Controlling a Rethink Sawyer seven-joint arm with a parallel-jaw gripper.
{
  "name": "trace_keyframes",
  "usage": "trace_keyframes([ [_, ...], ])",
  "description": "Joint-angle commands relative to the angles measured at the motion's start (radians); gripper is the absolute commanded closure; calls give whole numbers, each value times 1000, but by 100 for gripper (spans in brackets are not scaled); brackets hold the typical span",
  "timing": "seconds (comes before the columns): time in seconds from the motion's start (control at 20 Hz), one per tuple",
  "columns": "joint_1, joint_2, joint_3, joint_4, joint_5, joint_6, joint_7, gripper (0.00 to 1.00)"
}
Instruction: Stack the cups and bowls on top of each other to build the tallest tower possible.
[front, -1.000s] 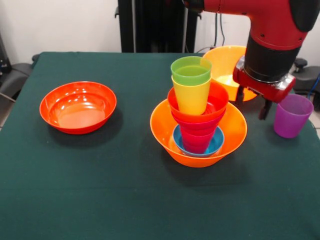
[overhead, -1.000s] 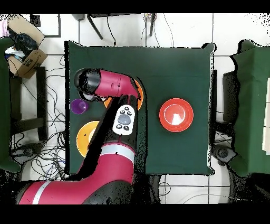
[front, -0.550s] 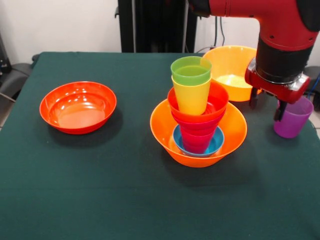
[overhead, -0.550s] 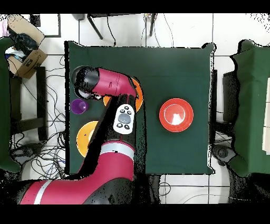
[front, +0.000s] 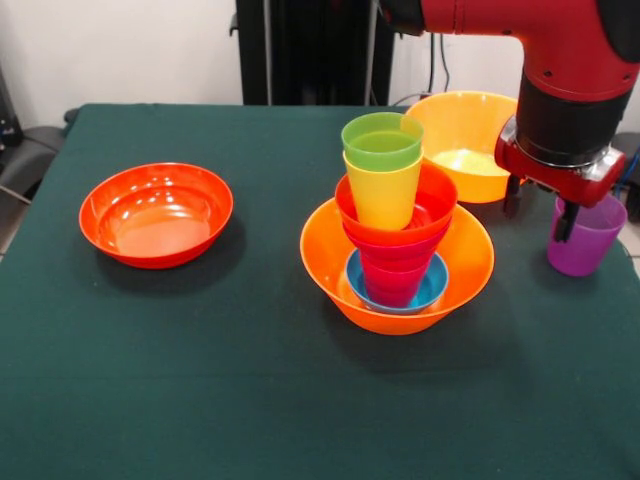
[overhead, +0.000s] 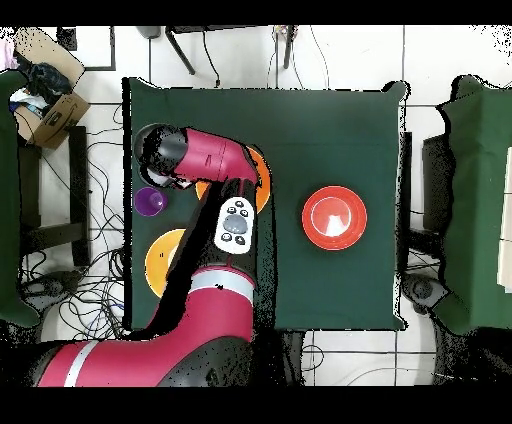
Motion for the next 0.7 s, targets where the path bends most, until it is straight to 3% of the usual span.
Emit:
trace_keyframes([
  [0.05, 12, 13, 80, 49, -14, -40, 99, 0],
  [0.45, 20, -39, 95, 131, 11, -15, 104, 0],
  [0.7, 15, -46, 84, 110, 8, 26, 110, 0],
])
